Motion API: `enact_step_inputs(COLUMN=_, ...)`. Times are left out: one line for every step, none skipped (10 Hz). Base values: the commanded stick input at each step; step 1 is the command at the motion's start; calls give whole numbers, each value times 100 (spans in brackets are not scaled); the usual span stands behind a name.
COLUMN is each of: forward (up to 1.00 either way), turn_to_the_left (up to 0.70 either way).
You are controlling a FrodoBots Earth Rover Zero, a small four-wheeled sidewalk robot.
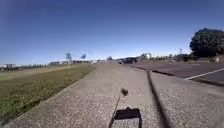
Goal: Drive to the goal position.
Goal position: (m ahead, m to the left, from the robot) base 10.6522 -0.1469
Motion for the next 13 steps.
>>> enact_step_inputs(forward=0, turn_to_the_left=0)
enact_step_inputs(forward=70, turn_to_the_left=0)
enact_step_inputs(forward=70, turn_to_the_left=0)
enact_step_inputs(forward=70, turn_to_the_left=0)
enact_step_inputs(forward=70, turn_to_the_left=0)
enact_step_inputs(forward=70, turn_to_the_left=0)
enact_step_inputs(forward=70, turn_to_the_left=0)
enact_step_inputs(forward=70, turn_to_the_left=0)
enact_step_inputs(forward=70, turn_to_the_left=0)
enact_step_inputs(forward=70, turn_to_the_left=0)
enact_step_inputs(forward=70, turn_to_the_left=0)
enact_step_inputs(forward=70, turn_to_the_left=0)
enact_step_inputs(forward=70, turn_to_the_left=0)
